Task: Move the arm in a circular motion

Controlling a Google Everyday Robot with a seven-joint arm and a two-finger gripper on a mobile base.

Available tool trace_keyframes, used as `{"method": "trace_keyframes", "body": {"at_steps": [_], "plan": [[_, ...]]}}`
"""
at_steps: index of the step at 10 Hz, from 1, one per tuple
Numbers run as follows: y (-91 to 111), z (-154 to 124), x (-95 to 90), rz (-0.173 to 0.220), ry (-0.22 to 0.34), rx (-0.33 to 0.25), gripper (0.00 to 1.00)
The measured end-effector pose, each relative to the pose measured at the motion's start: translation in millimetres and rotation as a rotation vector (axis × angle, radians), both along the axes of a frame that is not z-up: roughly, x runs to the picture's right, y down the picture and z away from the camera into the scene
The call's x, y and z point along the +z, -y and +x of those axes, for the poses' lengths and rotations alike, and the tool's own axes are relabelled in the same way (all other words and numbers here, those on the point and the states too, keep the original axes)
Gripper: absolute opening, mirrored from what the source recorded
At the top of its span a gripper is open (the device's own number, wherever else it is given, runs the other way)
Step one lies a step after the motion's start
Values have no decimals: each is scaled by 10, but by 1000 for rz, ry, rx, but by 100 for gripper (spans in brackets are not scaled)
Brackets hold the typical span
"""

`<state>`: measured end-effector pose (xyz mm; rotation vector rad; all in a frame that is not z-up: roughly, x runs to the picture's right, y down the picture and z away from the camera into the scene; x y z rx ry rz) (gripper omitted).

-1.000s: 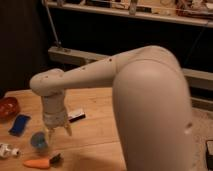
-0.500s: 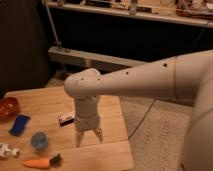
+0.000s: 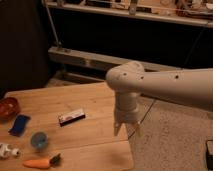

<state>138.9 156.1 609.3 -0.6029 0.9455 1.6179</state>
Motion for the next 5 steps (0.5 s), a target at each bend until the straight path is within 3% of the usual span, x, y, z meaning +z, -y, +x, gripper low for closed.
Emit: {"method": "trace_keyframes", "body": {"at_steps": [2,3,5], "plan": [[268,492,330,8,-100,33,65],[536,742,641,17,-152,58,65],[929,802,1023,39,-176,78,65]]}}
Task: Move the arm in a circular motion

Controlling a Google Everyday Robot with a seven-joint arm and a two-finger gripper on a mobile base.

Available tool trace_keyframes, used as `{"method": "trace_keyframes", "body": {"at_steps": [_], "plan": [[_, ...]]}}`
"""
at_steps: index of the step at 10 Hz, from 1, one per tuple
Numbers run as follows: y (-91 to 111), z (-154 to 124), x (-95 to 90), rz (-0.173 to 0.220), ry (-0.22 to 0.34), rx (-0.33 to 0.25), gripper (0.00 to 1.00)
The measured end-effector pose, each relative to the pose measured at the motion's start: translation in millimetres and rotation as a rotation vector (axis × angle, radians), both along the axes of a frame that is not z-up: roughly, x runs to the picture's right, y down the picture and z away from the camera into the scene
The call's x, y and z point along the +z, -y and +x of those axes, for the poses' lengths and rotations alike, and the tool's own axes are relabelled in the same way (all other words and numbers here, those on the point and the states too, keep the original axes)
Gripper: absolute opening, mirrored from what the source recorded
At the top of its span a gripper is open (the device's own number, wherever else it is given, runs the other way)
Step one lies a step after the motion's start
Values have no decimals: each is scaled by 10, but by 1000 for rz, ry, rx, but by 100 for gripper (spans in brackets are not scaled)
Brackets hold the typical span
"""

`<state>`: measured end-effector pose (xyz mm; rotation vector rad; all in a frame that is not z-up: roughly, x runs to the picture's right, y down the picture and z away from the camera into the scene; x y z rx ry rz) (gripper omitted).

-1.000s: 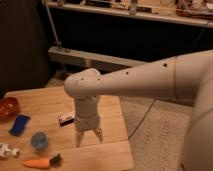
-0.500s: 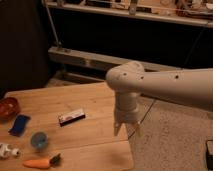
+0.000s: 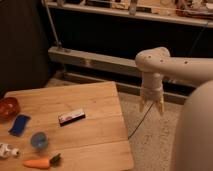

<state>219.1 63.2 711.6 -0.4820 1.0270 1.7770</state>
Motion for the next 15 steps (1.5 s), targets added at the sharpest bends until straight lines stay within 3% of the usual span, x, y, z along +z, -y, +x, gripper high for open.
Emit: {"method": "trace_keyframes", "body": {"at_steps": [1,2,4,6,8,11,12,15], "plan": [[188,-48,171,13,0,0,65],[514,-234,457,38,16,-12,65],[869,-613,796,62,56,-50,65],[1144,-1259,1137,74,137,-107,65],[1253,-1995,1416,66,235,-179,65],[1212,-2898,1560,40,378,-273,65],[1146,-3431,1551,24,482,-339,65],[931,-4444,1309,-9,707,-477,65]]}}
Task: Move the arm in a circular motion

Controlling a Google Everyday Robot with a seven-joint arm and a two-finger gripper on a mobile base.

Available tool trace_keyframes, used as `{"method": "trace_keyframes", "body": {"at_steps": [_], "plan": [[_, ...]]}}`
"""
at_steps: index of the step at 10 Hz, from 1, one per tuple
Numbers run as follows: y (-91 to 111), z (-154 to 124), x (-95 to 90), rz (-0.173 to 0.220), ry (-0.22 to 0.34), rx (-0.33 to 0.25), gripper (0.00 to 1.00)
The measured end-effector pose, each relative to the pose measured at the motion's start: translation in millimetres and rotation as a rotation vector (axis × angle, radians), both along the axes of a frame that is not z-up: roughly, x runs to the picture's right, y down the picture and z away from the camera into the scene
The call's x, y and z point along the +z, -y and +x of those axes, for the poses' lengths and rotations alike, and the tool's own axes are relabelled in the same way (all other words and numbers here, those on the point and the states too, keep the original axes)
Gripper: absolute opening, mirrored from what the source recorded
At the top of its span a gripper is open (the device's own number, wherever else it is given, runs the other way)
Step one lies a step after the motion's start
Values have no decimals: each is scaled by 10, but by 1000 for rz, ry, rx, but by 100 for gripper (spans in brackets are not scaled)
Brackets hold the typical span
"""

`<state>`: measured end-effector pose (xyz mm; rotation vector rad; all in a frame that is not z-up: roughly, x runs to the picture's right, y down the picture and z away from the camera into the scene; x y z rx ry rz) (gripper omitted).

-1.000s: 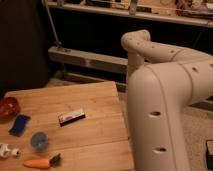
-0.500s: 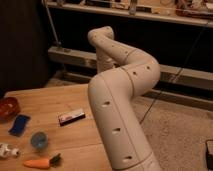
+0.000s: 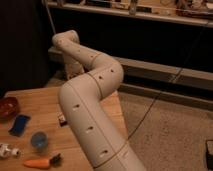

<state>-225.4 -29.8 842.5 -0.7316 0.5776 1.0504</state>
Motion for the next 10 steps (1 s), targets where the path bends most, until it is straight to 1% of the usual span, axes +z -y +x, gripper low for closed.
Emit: {"method": "trace_keyframes", "body": {"at_steps": [1,2,3,4,5,6,7,8,9,10], "plan": [[-95,-279,-145,-8,73,-52,65],[-177,-452,-273,-16,124,-84,65],[-352,-666,-537,-32,202,-138,65],[-519,-738,-748,-47,249,-176,65],[-687,-759,-933,-62,284,-203,65],[-864,-743,-1117,-79,317,-220,65],[-1043,-697,-1280,-101,338,-229,65],[-1234,-638,-1450,-125,357,-228,65],[-1379,-591,-1568,-146,370,-222,65],[-1598,-492,-1722,-182,381,-208,65]]}}
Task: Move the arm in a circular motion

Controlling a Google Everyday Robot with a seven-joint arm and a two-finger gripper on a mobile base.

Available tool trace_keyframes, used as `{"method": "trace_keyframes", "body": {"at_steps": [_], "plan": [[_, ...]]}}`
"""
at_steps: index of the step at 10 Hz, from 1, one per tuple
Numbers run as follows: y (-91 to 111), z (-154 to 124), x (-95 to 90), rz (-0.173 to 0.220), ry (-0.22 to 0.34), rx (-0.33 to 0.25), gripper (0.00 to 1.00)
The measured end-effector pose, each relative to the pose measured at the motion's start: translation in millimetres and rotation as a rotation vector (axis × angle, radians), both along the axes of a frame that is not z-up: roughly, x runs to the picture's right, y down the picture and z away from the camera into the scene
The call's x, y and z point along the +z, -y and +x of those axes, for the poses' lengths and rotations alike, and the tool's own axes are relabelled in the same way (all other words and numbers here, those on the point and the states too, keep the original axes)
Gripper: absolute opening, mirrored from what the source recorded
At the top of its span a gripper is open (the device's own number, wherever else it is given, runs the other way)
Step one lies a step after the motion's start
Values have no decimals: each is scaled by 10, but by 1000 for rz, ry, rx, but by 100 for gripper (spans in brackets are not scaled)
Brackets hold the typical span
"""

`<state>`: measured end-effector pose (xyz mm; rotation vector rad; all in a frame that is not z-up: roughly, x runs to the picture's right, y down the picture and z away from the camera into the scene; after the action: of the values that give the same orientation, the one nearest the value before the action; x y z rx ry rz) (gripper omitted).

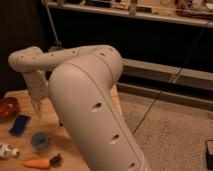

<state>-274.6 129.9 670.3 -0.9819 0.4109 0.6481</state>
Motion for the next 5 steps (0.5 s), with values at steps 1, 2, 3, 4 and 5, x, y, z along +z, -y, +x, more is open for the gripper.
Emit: {"method": "trace_keyframes", "body": {"at_steps": [1,2,3,4,5], "plan": [[-121,79,-84,-25,-2,6,65],[-271,201,-190,-59,-10,22,65],[-399,348,-283,-94,-28,42,65],[-504,469,-375,-122,-43,62,65],[-571,575,-446,-141,-60,81,65]]}}
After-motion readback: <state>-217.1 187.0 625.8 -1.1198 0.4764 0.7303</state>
